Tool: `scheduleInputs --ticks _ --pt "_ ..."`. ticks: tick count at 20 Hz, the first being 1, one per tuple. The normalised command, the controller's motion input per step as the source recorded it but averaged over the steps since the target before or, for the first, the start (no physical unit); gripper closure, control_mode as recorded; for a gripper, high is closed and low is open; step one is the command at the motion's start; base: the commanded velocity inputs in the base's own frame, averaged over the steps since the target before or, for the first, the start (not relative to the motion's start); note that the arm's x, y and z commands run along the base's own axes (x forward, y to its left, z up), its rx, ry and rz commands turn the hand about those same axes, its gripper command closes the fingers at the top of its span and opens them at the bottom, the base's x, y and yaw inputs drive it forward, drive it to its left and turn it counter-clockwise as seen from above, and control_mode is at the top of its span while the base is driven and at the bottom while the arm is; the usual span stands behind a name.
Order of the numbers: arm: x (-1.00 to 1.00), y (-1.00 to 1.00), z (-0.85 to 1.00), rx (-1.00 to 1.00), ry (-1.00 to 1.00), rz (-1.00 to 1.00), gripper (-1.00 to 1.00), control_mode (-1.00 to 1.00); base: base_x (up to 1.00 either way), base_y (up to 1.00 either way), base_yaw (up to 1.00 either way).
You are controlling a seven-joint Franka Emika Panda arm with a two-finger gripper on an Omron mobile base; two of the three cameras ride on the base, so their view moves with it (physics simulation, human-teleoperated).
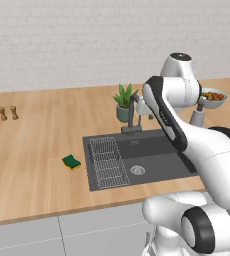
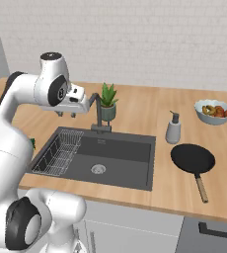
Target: Pick the pan and sponge and place them into the sink. Then turn on the water.
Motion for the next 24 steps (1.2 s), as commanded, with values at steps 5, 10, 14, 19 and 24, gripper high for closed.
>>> scheduleInputs --ticks 5,10,14,19,24 --pt "-0.20 -0.27 0.00 0.00 -0.05 0.01 -1.00 -1.00 0.00 0.00 0.00" --pt "-0.58 -1.00 0.00 0.00 0.00 0.01 -1.00 -1.00 0.00 0.00 0.00" --pt "-0.22 -1.00 0.00 -0.01 0.04 0.00 -1.00 -1.00 0.00 0.00 0.00" --pt "-0.01 -1.00 -0.03 0.00 0.09 -0.01 -1.00 -1.00 0.00 0.00 0.00" --pt "0.00 -0.99 -0.09 0.00 0.10 -0.03 -1.00 -1.00 0.00 0.00 0.00"
